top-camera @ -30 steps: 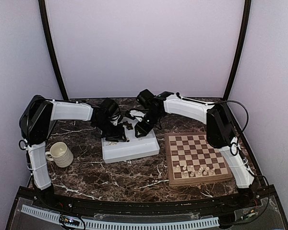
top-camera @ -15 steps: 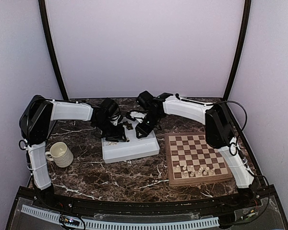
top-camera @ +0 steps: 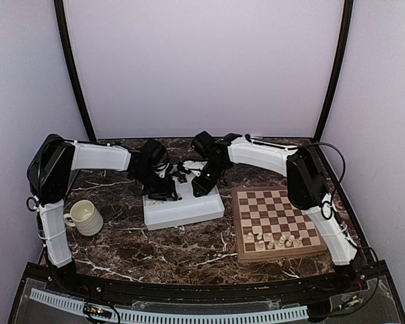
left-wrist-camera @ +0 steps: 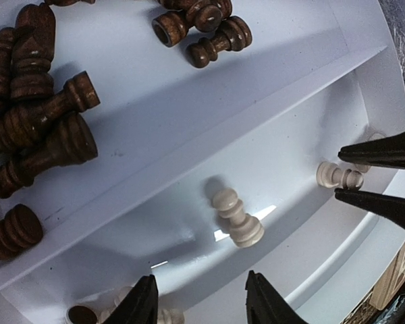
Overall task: Set up the chess pieces on the board
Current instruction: Pick up the pawn from the storage box.
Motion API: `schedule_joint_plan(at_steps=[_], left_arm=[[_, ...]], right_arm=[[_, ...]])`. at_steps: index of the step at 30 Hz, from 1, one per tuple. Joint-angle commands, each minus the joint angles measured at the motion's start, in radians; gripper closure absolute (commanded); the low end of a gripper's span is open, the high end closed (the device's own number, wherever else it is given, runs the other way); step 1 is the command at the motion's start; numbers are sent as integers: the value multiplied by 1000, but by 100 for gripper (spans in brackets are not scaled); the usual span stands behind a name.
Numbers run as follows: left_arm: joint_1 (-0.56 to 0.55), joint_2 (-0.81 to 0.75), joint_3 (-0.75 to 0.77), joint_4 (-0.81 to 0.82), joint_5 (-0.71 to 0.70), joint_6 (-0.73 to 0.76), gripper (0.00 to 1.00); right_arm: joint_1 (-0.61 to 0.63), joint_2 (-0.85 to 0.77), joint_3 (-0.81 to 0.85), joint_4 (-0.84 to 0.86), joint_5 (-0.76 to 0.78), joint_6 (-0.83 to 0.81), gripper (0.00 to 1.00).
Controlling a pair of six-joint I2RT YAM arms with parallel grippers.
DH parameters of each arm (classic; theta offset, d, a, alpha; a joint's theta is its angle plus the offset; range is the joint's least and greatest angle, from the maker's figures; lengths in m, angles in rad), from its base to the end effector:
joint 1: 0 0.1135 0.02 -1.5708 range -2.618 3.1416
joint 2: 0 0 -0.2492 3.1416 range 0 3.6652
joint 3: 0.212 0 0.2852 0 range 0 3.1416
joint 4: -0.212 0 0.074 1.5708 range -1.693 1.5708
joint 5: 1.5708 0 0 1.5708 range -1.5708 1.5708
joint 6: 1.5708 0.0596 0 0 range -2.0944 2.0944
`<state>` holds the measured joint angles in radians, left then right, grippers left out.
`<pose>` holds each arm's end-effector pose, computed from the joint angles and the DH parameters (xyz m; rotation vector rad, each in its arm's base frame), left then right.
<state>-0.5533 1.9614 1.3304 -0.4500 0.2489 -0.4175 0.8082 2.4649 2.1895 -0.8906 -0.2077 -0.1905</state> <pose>0.3644 -0.2423 0.1116 0.2729 2.7433 -0.6262 0.3718 0.4069 0.1299 -1.3855 2.4157 0.4501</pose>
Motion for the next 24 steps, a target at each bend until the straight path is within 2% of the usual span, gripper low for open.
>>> schedule_joint_plan(at_steps=[1,5,15,20,24], left_arm=[[6,-56,-13,-3,4,17,53],[6,-56,-9,-4,4,21,53],[6,-67,56,-49,-6,75,53],[6,-92,122,-63,5,123,53],[6,-96,203,-102,11,161,53]], right_arm=[[11,-9,-24,0,10,-6,87],[10,-47,-37,2,27,-14,95],[-27,-216,-63,-6,13,-46,96],[-45,-324,-144,-7,6,-74,96],[-73,-445,-272,3,10,-100,96]])
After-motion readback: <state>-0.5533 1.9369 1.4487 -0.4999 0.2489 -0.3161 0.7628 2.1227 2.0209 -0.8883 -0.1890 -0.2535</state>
